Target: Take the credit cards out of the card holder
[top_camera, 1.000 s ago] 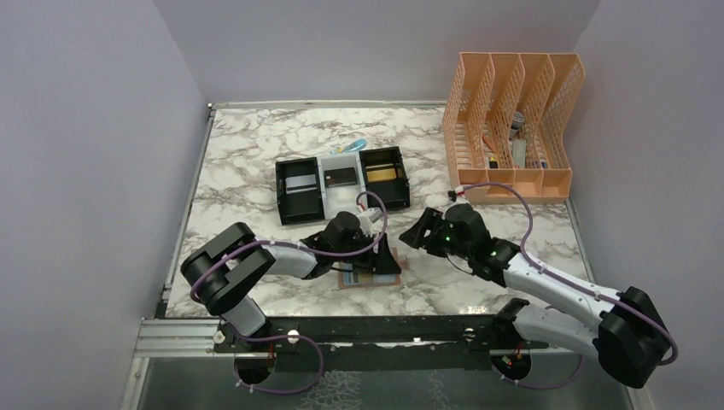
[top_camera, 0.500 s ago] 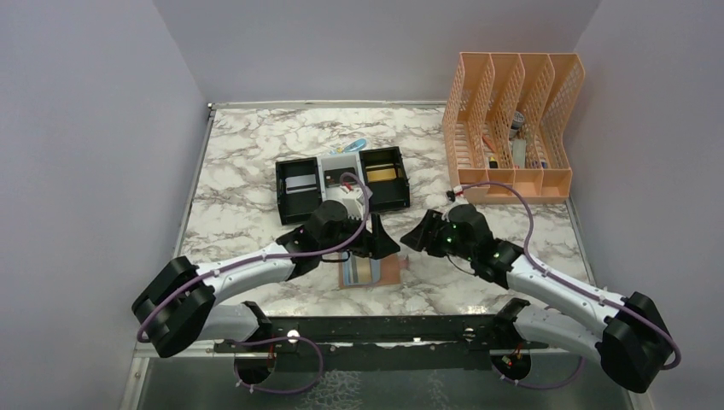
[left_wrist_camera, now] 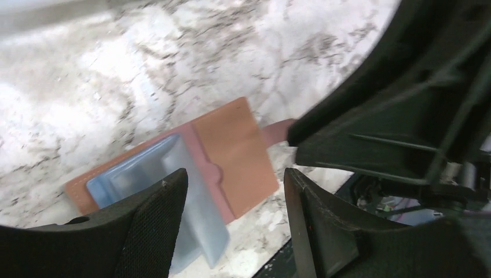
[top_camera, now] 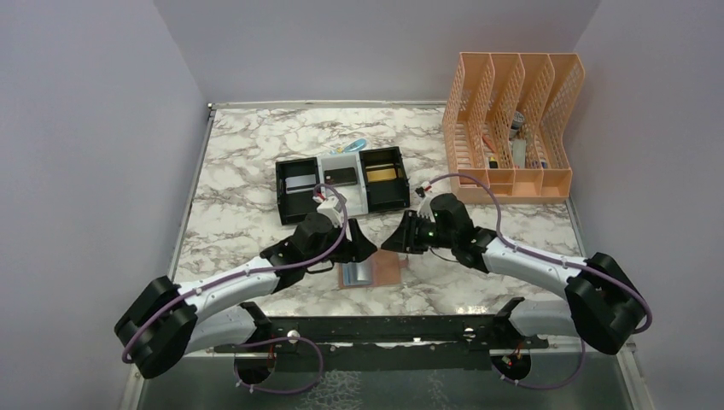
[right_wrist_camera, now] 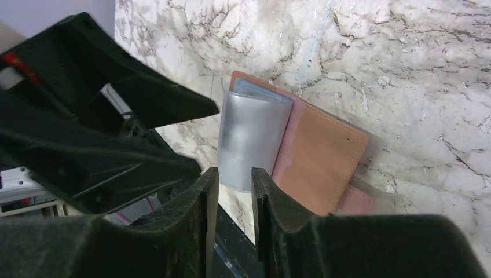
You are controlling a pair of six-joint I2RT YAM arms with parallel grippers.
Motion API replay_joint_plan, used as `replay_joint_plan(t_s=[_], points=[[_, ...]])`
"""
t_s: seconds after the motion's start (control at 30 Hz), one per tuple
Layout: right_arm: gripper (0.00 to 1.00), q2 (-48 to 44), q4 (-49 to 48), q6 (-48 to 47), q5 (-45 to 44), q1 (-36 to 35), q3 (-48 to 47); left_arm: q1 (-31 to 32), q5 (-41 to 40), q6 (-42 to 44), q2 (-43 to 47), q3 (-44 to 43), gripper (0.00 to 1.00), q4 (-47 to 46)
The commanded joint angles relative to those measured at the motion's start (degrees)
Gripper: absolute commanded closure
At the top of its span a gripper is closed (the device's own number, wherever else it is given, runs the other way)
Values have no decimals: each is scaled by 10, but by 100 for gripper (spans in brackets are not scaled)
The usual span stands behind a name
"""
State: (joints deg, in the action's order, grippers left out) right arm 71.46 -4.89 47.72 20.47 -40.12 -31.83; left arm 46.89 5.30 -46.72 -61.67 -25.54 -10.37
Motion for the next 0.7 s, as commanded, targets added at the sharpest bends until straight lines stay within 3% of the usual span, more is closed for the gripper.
replay_joint_plan(t_s=[0.0, 0.13, 0.27, 0.43, 0.53, 0.67], points=[[72, 8, -24, -1, 24, 1, -11, -9, 38, -32, -55, 20, 37, -55], [67, 11, -35, -23, 52, 0, -11, -8, 9, -9, -27, 1, 33, 2], [53, 46, 23, -62, 22, -25, -59, -8, -147, -9, 65, -15, 26, 138], [42, 125, 145, -87, -117, -91, -156, -11, -302, -51, 188, -11, 19, 284], [35, 174, 220, -89, -255, -159, -226, -12, -337, -75, 254, -1, 17, 336], [31, 244, 291, -66, -331, -195, -296, -13, -352, -104, 329, 19, 16, 374]])
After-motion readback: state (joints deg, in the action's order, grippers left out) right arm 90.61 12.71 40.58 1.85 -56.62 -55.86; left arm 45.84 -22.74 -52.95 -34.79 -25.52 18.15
